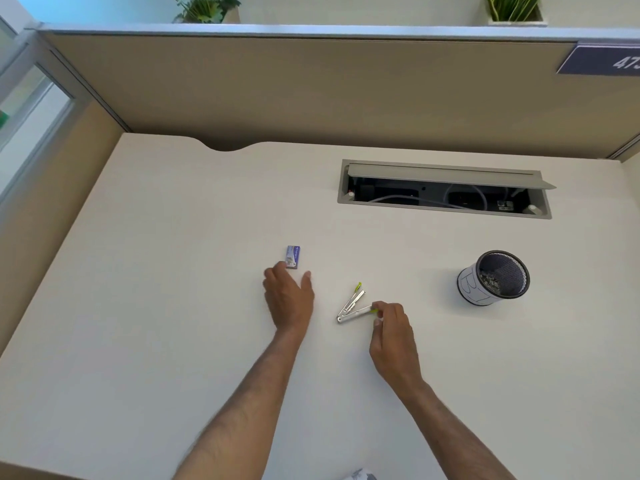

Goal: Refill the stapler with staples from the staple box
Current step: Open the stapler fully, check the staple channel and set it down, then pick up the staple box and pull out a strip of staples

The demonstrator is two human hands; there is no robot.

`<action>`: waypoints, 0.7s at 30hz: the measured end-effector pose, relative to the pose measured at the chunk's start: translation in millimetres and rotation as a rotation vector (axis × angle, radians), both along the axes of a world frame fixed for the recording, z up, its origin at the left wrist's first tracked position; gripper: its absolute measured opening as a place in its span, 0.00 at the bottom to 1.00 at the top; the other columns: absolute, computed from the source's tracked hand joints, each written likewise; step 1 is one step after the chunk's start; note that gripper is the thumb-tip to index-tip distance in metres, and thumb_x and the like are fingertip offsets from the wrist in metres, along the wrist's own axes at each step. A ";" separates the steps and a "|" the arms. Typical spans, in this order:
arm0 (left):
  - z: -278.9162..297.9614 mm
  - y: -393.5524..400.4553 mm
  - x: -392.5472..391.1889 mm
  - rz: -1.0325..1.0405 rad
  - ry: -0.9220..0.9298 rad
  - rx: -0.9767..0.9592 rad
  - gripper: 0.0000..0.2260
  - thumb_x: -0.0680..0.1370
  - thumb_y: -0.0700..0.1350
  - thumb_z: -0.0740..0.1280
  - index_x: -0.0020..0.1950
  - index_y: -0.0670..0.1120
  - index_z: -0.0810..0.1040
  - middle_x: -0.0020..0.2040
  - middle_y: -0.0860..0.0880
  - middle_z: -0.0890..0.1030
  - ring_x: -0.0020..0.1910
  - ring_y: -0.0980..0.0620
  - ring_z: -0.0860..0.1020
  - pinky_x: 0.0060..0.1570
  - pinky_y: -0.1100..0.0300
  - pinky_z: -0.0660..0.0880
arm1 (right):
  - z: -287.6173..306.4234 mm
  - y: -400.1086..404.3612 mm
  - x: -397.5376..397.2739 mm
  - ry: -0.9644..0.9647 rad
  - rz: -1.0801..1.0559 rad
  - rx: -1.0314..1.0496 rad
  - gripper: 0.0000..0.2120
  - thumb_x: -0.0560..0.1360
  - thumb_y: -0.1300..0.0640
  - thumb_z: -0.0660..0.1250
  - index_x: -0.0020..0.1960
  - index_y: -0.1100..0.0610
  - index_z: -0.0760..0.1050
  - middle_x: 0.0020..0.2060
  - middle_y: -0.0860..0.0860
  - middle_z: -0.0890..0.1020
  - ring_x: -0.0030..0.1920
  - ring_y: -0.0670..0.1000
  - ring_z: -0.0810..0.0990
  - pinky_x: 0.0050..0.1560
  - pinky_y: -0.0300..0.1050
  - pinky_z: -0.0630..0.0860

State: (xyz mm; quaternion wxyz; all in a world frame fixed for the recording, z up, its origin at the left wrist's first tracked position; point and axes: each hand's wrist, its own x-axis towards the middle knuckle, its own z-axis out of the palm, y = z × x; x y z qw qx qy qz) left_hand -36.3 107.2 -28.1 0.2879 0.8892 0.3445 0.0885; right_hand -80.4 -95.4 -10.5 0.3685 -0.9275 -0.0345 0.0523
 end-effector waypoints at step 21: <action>69.6 20.0 -60.5 -0.046 -0.265 -0.656 0.12 0.78 0.39 0.72 0.60 0.50 0.80 0.48 0.48 0.87 0.45 0.52 0.86 0.50 0.53 0.84 | 61.1 47.6 6.5 0.298 0.079 0.514 0.22 0.81 0.61 0.66 0.73 0.49 0.70 0.59 0.46 0.79 0.54 0.45 0.81 0.51 0.34 0.76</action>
